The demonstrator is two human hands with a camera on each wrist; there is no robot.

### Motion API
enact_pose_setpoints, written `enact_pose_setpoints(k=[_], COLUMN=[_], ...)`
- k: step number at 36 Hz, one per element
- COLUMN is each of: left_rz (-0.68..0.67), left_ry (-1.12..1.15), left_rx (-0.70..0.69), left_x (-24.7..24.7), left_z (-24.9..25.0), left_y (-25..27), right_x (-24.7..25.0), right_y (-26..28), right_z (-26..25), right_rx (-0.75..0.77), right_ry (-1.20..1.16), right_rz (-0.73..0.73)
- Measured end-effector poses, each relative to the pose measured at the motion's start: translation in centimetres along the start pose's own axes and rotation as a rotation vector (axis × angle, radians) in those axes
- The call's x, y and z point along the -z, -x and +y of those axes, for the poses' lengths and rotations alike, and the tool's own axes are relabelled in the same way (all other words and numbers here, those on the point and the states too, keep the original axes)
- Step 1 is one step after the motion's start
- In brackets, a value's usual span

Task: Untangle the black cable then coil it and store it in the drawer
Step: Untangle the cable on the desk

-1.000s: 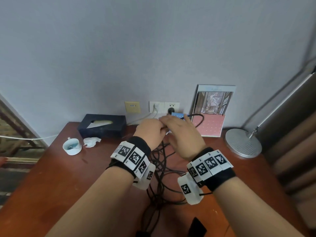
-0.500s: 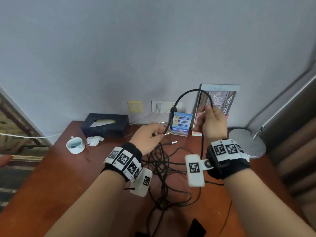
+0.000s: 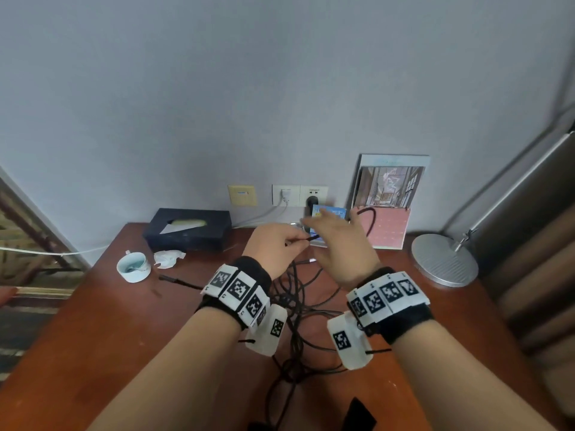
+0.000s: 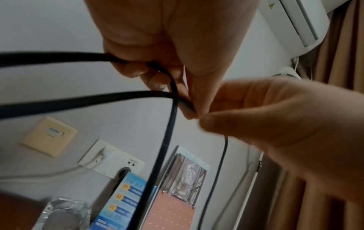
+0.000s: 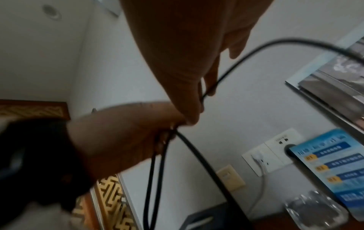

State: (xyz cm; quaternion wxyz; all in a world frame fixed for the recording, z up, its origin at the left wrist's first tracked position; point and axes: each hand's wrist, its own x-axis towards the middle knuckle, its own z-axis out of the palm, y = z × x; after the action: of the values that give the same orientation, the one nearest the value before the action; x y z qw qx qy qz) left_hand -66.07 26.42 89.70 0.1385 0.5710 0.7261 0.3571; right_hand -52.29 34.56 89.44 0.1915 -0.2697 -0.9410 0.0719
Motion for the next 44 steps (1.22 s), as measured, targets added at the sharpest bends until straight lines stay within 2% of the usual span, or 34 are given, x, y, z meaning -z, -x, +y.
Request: enact_pose_setpoints(k=[2, 7, 10, 14, 20, 23, 29, 35, 38, 41, 44], left_rz=[0.001, -0.014, -0.003, -0.016, 0.06, 0.111, 0.088, 0.248, 0.311, 0.293, 0.204], left_ry=[0.029, 0.096, 0.08, 0.078, -0.022, -0.03, -0.012, -0.114, -0.143, -0.139, -0.189], left_rx=[0.0, 0.001, 0.061, 0.152, 0.222, 0.229, 0.234, 0.148, 0.182, 0.25, 0.325], left_x=[-0.1, 0.0, 0.5, 1.4, 1.6, 1.6, 2.5, 2.2, 2.3, 2.7, 3.0], left_z=[0.3, 1.0, 0.7, -0.7, -2.5, -2.7, -3.0, -3.6, -4.2, -4.2, -4.3], left_y=[0.0, 0.3, 0.4, 0.6, 0.7, 0.6, 0.2, -0.1, -0.2, -0.4, -0.7], right_x=[-0.8, -0.4, 0.2, 0.7, 0.6, 0.8, 0.1, 0.0, -0.2, -0.3, -0.3], right_y=[0.2, 0.7, 0.8, 1.0, 1.3, 1.5, 2.1, 2.6, 2.7, 2.8, 3.0], right_z=[-0.1, 0.1, 1.0, 3.3, 4.6, 4.7, 6.1, 5.9, 6.2, 6.5, 6.5], right_rx=[-0.056, -0.094, -0.232, -0.468, -0.633, -0.644, -0.674, -0.653, -0.682, -0.702, -0.75], right_ry=[0.009, -0.065, -0.103, -0.238, -0.484, -0.522, -0.478, -0.374, -0.385, -0.393, -0.434], right_rz=[-0.03, 0.039, 0.055, 0.206, 0.382, 0.393, 0.378, 0.359, 0.372, 0.38, 0.372])
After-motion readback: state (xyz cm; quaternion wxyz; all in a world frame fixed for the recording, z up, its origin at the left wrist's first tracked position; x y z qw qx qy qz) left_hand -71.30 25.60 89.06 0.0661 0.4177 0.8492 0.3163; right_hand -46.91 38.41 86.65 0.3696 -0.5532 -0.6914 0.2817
